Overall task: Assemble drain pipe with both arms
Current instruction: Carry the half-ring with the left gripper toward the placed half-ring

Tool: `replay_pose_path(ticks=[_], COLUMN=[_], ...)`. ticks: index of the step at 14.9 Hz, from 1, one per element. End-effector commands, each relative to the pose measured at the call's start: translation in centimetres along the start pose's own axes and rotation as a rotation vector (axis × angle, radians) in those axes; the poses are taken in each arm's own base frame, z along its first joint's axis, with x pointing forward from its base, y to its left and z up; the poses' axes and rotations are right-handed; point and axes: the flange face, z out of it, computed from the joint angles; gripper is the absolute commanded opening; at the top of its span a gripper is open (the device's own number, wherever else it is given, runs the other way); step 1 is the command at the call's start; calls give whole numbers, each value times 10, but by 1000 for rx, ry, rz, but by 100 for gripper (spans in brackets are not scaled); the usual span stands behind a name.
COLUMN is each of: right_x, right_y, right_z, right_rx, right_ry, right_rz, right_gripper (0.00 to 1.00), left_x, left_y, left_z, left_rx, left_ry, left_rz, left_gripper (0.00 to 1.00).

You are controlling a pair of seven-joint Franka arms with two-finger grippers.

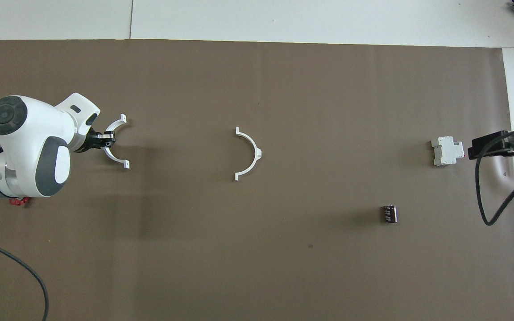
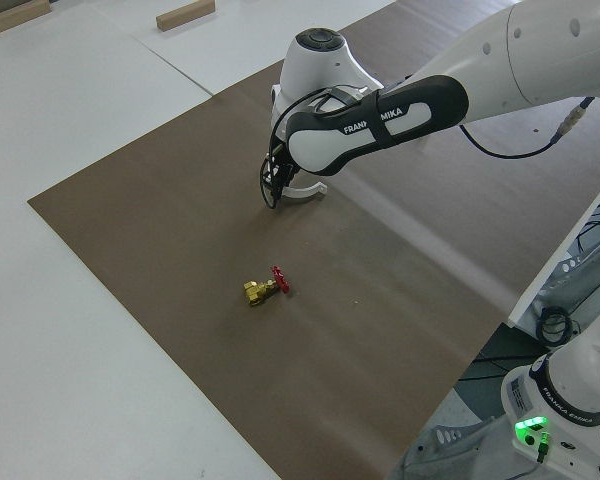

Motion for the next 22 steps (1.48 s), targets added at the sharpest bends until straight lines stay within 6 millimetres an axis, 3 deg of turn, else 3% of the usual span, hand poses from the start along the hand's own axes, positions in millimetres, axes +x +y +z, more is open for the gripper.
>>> replay_pose_path(ticks=[1, 5, 7, 9, 12, 18, 22], right_x=[-9, -9, -9, -9, -9, -9, -9], right_y=[1, 1, 1, 2, 2, 1, 2], right_z=[-2, -2, -2, -2, -2, -2, -2], right_rx=[2, 2, 2, 2, 2, 2, 2], right_ry=[-4, -4, -4, -4, -4, -4, -4], right_rz=[-18, -18, -18, -17, -17, -18, -17], right_gripper=[100, 100, 100, 100, 100, 100, 100], left_x=[-12, -19, -26, -28, -33, -12, -28], left_y=[42, 74, 103, 127, 153, 182, 203], left_z=[-12, 1, 6, -1, -18, 0, 7], left_rx=[8, -1, -4, 5, 83, 84, 80], left_ry=[-25, -37, -44, -25, -2, -14, -20], left_rz=[-67, -77, -90, -97, 67, 145, 162], left_gripper=[0, 0, 0, 0, 0, 0, 0])
